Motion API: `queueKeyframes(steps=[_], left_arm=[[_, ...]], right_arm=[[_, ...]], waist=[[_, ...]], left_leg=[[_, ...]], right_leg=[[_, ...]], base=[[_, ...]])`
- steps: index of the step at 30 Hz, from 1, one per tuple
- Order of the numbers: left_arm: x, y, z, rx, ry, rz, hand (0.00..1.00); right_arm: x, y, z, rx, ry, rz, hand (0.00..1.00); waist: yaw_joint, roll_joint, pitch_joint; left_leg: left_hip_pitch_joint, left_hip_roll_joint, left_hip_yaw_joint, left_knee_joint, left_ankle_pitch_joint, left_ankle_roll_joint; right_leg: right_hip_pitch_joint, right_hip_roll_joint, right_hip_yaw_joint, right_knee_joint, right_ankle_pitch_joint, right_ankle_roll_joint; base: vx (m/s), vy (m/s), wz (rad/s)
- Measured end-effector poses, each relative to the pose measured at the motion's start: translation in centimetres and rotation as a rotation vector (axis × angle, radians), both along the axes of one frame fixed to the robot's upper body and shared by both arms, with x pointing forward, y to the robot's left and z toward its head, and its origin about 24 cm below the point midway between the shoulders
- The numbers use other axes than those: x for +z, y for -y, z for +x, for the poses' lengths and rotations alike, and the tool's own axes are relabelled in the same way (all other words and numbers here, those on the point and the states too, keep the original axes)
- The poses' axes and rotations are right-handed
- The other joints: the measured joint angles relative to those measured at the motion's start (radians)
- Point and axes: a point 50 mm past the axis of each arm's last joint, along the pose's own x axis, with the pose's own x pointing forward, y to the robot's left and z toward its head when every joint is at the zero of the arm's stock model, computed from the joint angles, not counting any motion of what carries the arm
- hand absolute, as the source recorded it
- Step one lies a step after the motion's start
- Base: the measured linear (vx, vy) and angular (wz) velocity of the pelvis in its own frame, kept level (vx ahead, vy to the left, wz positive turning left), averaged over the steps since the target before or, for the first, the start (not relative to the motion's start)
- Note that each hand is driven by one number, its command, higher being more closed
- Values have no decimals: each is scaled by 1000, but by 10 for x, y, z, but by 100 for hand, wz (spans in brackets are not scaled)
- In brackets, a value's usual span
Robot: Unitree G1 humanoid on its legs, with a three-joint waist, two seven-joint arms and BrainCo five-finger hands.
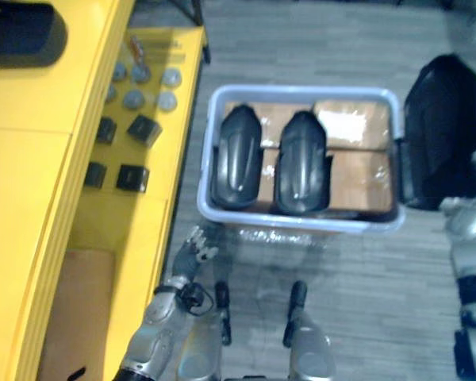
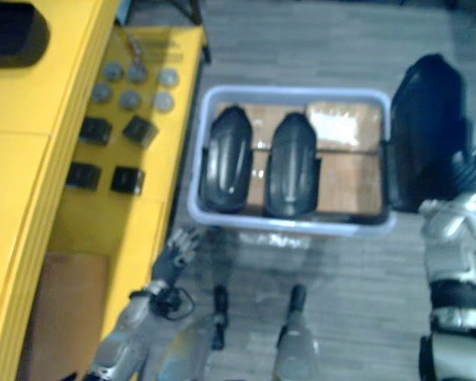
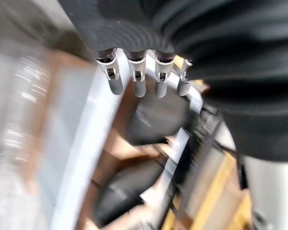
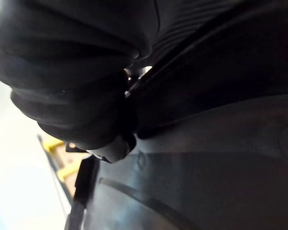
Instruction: Walk over and take plastic housings, then place them on the shelf
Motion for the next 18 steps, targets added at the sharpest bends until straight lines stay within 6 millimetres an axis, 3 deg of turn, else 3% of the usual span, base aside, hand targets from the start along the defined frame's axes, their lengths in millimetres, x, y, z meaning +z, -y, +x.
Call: queueKeyframes(steps=[4,9,13,18], left_arm=[[13,0,0,-56,34,46,0],[14,6,1,-135,-6,72,0],[14,19,12,-199,-36,134,0],[-8,21,34,-221,-176,233,0]], right_arm=[[-13,-15,-15,25,27,9,100],[7,-41,-22,147,161,-87,100],[27,-58,-25,248,280,-161,100],[32,-75,-23,358,319,-195,100]], waist=[[-14,-9,-75],[-20,-13,-126],[-19,-13,-165],[-35,-13,-221]], left_leg=[[51,-1,12,-21,-13,3],[121,-2,57,-70,-16,6],[171,0,85,-98,-10,2],[202,2,114,-117,-12,4]], right_leg=[[39,0,2,-8,1,1],[77,0,26,-27,6,8],[91,5,56,-32,9,13],[106,12,90,-57,46,11]], base=[[70,13,-10],[15,10,-22],[13,-3,-21],[-14,26,-22]])
